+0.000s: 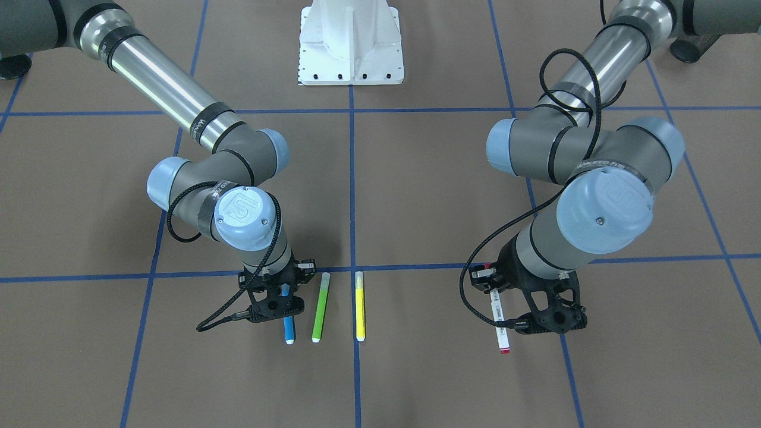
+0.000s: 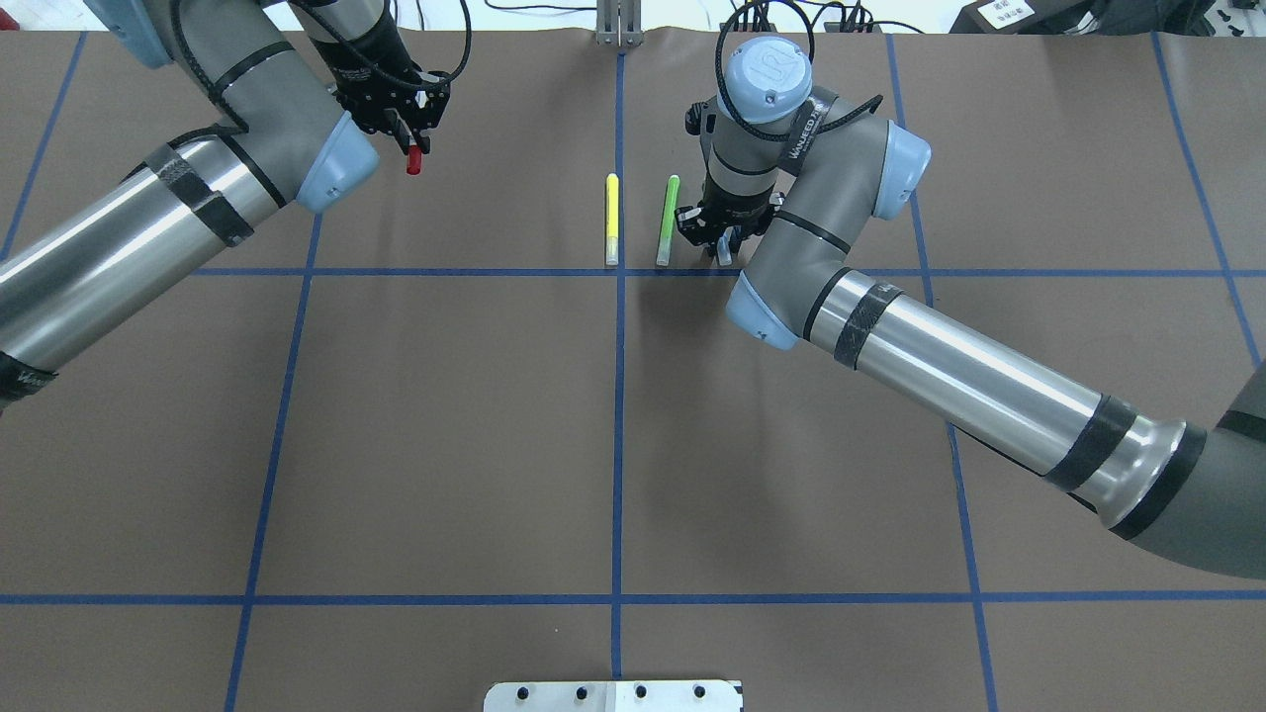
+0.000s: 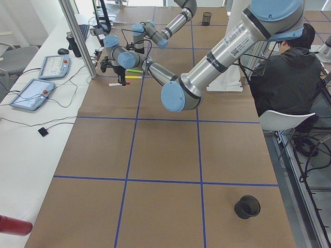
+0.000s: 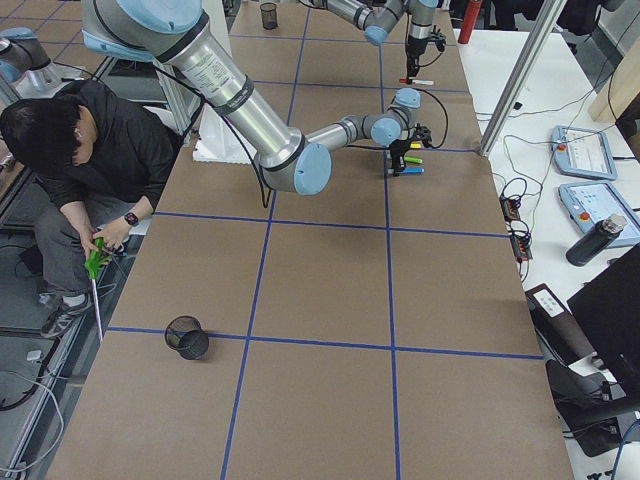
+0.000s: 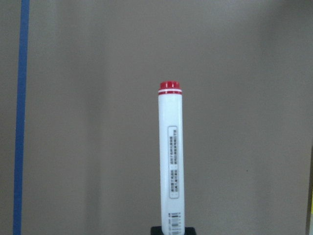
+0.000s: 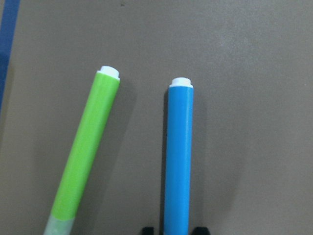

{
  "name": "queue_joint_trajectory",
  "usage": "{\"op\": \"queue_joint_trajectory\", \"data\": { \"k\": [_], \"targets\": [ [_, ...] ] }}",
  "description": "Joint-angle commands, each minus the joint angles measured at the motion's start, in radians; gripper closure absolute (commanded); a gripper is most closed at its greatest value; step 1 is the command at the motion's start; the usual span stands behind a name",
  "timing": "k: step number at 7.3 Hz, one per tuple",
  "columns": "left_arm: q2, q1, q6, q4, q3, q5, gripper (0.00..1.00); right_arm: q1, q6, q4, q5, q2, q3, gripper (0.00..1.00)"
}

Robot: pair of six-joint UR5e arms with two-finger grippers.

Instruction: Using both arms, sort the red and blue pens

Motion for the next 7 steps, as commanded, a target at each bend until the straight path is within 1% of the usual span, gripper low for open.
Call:
{"op": "queue_joint_trajectory", "data": {
  "k": [1, 2, 3, 4, 5, 6, 7],
  "targets": [
    [0.005, 0.0, 0.0, -0.002, 0.0, 0.0, 1.0, 0.001, -0.001, -0.002, 0.0, -0.001, 0.003, 1.0],
    [0.013, -0.002, 0.0, -0.002, -0.009, -0.002, 1.0, 0.015, -0.003, -0.003, 0.0, 0.01, 0.015, 1.0],
    [0.035, -0.012, 0.0, -0.002, -0.038, -0.003, 1.0, 0.034, -0.004, -0.035, 0.006, 0.022, 0.046, 1.0],
    [0.075, -0.02, 0.0, 0.001, -0.085, -0.003, 1.0, 0.049, -0.01, -0.101, 0.008, 0.019, 0.093, 1.0],
    [0.13, -0.059, 0.035, 0.036, -0.153, -0.006, 1.0, 0.076, -0.071, -0.205, 0.008, 0.001, 0.157, 1.0],
    [0.164, -0.092, 0.175, 0.151, -0.214, -0.003, 1.0, 0.092, -0.169, -0.289, -0.003, -0.046, 0.219, 1.0],
    [0.196, -0.139, 0.295, 0.222, -0.263, 0.0, 1.0, 0.113, -0.229, -0.322, -0.014, -0.123, 0.289, 1.0]
  ]
}}
